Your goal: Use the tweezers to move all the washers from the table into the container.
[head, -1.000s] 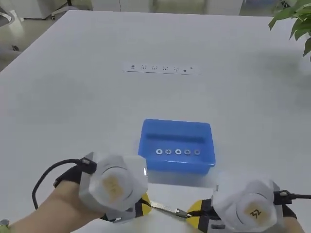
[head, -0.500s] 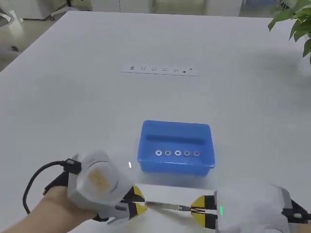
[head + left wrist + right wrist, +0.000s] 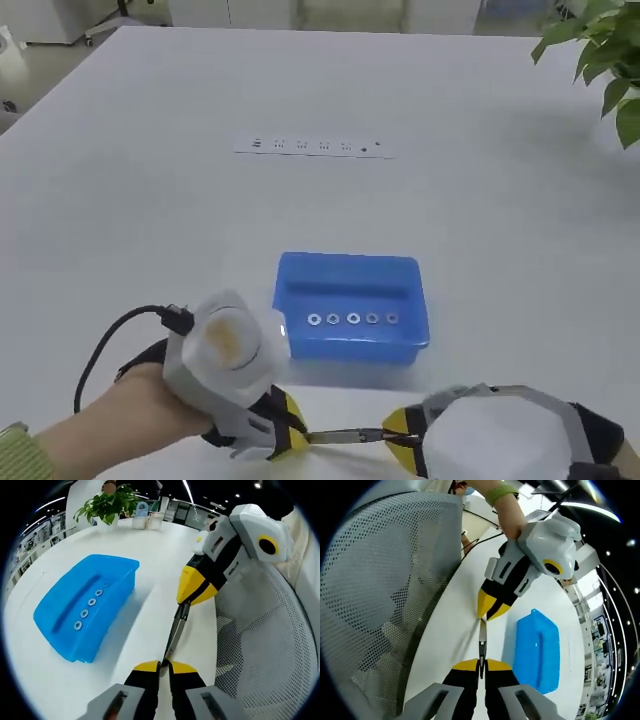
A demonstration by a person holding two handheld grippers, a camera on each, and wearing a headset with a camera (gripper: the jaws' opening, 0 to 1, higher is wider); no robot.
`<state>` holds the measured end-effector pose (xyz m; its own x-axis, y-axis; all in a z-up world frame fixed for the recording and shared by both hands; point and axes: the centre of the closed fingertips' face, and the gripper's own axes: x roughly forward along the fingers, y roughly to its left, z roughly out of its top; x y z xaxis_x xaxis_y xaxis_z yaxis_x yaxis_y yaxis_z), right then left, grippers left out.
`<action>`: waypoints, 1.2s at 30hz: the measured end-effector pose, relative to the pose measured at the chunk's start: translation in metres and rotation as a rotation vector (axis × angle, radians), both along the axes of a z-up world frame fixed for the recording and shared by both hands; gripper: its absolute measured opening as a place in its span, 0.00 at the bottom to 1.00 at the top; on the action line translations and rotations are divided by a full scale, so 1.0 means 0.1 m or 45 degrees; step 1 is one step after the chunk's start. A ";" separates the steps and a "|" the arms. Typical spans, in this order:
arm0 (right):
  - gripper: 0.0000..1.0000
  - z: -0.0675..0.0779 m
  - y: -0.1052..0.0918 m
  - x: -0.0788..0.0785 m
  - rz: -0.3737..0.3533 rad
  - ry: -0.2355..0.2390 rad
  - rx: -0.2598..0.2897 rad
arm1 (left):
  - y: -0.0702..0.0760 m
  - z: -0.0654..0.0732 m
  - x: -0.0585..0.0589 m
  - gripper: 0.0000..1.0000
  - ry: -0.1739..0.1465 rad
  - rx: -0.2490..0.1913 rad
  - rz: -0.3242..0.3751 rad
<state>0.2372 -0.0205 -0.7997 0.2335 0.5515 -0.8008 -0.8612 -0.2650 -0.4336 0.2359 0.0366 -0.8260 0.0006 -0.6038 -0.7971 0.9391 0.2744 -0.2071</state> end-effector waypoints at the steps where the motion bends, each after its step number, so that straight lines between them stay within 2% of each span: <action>1: 0.00 -0.01 0.00 0.01 -0.024 0.019 0.018 | 0.01 0.01 0.00 0.03 -0.019 0.010 -0.013; 2: 0.00 -0.04 -0.01 0.01 -0.074 0.073 0.034 | 0.01 0.00 -0.01 0.02 -0.057 0.025 -0.045; 3: 0.01 -0.07 -0.03 0.01 -0.111 0.107 0.032 | 0.01 0.00 -0.02 0.02 -0.075 0.032 -0.058; 4: 0.01 -0.08 -0.04 0.04 -0.145 0.115 0.036 | 0.01 0.00 -0.02 0.01 -0.094 0.036 -0.064; 6: 0.04 -0.13 -0.05 0.01 -0.201 0.209 0.065 | 0.03 -0.01 -0.03 0.00 -0.137 0.066 -0.079; 7: 0.04 -0.13 -0.04 0.02 -0.218 0.227 0.091 | 0.04 -0.01 0.00 0.00 -0.183 0.078 -0.089; 8: 0.03 -0.12 -0.03 0.02 -0.240 0.247 0.120 | 0.04 -0.01 0.04 0.00 -0.205 0.085 -0.064; 10: 0.03 -0.15 -0.05 0.02 -0.274 0.279 0.117 | 0.03 -0.03 0.01 0.00 -0.219 0.091 -0.093; 12: 0.04 -0.16 -0.06 0.02 -0.286 0.282 0.122 | 0.04 -0.02 0.02 0.00 -0.267 0.108 -0.112; 14: 0.04 -0.15 -0.06 0.00 -0.323 0.331 0.150 | 0.03 -0.01 0.01 0.00 -0.282 0.120 -0.137; 16: 0.04 -0.12 -0.07 0.00 -0.366 0.362 0.196 | 0.03 -0.02 0.04 0.00 -0.322 0.140 -0.178; 21: 0.06 0.01 -0.15 0.02 -0.492 0.416 0.305 | 0.04 -0.02 0.06 0.00 -0.324 0.150 -0.169; 22: 0.07 0.06 -0.18 0.04 -0.535 0.426 0.349 | 0.06 -0.02 0.08 0.00 -0.317 0.149 -0.135; 24: 0.09 0.13 -0.25 0.06 -0.604 0.452 0.405 | 0.08 -0.01 0.10 0.08 -0.315 0.144 -0.079; 25: 0.10 0.15 -0.27 0.07 -0.620 0.455 0.418 | 0.09 0.00 0.11 0.11 -0.316 0.132 -0.059; 28: 0.12 0.34 -0.39 0.15 -0.744 0.459 0.557 | 0.15 0.15 0.09 0.17 -0.300 0.063 0.103; 29: 0.14 0.40 -0.42 0.18 -0.777 0.458 0.597 | 0.16 0.21 0.10 0.19 -0.310 0.029 0.151; 31: 0.20 0.54 -0.51 0.24 -0.848 0.461 0.699 | 0.22 0.41 0.10 0.23 -0.316 -0.093 0.329; 32: 0.22 0.64 -0.55 0.27 -0.873 0.456 0.761 | 0.23 0.50 0.10 0.25 -0.331 -0.141 0.379; 33: 0.25 0.71 -0.59 0.29 -0.892 0.449 0.800 | 0.30 0.65 0.14 0.29 -0.372 -0.204 0.489; 34: 0.27 0.81 -0.64 0.33 -0.916 0.434 0.858 | 0.34 0.76 0.16 0.36 -0.409 -0.256 0.557; 36: 0.30 0.96 -0.70 0.37 -0.932 0.416 0.929 | 0.41 0.92 0.15 0.46 -0.408 -0.345 0.670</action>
